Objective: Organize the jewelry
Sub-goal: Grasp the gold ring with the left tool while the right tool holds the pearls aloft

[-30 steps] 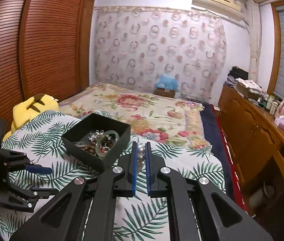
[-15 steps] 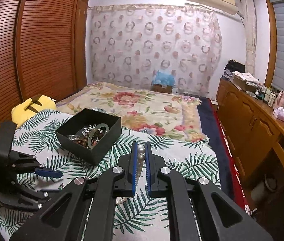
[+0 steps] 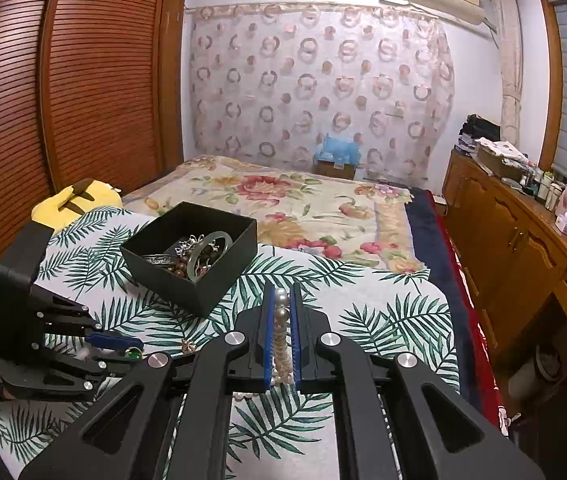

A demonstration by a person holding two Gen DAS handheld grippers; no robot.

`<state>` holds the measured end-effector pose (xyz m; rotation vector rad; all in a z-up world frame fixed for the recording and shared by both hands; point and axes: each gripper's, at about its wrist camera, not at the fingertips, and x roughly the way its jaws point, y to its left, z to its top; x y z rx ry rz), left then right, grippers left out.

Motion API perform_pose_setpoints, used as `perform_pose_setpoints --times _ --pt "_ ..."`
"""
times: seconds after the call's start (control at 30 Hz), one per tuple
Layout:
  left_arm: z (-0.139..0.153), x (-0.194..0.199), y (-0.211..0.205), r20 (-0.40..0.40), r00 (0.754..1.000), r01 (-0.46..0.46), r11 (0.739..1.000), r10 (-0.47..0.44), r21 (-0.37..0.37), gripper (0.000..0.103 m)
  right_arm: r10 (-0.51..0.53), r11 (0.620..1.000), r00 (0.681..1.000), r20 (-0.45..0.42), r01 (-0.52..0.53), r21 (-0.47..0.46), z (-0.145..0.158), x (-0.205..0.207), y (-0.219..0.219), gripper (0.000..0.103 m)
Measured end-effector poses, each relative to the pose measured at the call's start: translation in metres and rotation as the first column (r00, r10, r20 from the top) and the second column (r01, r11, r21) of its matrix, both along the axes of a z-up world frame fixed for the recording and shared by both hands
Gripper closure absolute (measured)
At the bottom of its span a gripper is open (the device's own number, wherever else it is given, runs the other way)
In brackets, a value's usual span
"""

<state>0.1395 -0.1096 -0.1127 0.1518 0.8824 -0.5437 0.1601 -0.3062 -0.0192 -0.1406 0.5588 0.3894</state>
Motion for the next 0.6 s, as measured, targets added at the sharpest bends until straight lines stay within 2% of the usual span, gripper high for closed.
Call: perform_pose_setpoints --times 0.37,0.6 --pt "0.031 -0.012 0.02 0.073 0.996 -0.04 0.996 0.045 -0.077 0.085 0.021 1.0 1.0 0.008 -0.021 0.003 0.006 -0.003 0.01 0.095" --pt "0.051 -0.008 0.037 0.117 0.988 -0.092 0.992 0.102 -0.09 0.085 0.055 0.998 0.997 0.056 -0.056 0.014 0.034 -0.008 0.022 0.095"
